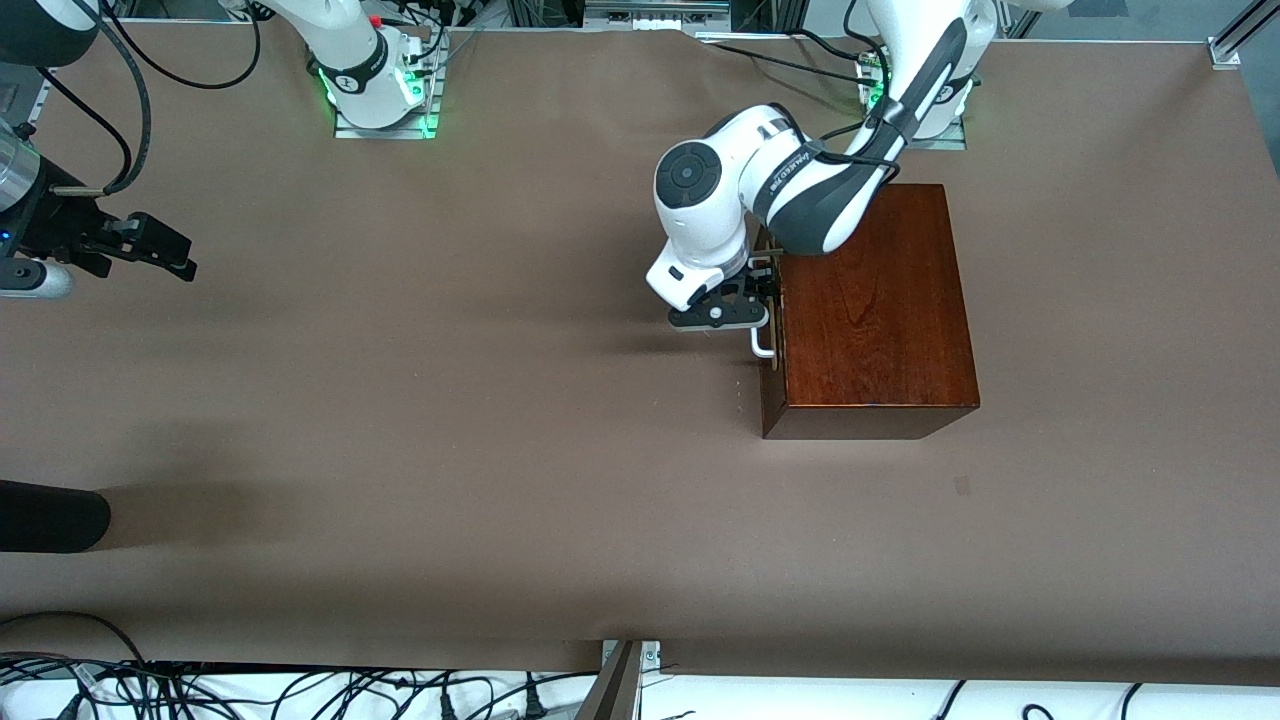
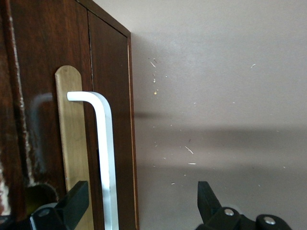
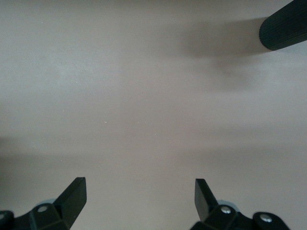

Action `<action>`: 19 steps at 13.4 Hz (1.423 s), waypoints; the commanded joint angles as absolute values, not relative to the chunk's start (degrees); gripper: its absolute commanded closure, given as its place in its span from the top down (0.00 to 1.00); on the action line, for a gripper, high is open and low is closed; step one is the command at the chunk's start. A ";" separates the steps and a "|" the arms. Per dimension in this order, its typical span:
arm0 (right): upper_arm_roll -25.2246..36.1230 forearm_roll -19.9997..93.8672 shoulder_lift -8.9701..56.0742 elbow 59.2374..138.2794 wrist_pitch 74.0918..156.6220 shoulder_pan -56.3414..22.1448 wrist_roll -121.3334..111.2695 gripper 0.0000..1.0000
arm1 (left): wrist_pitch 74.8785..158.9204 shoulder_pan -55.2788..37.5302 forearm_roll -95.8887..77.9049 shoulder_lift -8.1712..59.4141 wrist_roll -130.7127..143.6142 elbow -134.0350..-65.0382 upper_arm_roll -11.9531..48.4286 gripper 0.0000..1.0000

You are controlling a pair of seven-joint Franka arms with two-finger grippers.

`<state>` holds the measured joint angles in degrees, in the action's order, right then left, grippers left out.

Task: Open drawer, take yellow block, close drawer
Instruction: 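Pull the drawer handle outward with the left gripper to open it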

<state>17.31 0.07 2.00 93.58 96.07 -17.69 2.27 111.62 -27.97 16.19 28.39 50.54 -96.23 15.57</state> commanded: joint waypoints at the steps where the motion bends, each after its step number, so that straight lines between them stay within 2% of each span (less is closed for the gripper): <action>1: 17.05 -0.35 1.76 92.72 94.83 -17.58 1.58 1.00 | 111.97 -28.21 17.93 29.44 51.06 -95.45 15.12 1.00; 14: 17.14 -0.35 1.76 92.81 94.83 -17.58 1.49 1.00 | 113.91 -28.39 16.88 31.38 52.99 -94.92 15.12 1.00; 19: 17.23 -0.35 1.76 92.81 94.83 -17.58 1.49 1.00 | 114.08 -30.41 16.79 33.31 55.54 -92.29 15.21 1.00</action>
<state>17.31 0.07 1.99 93.58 95.92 -17.69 2.17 114.06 -28.80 16.19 31.28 53.78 -95.62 15.26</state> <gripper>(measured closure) 0.000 0.000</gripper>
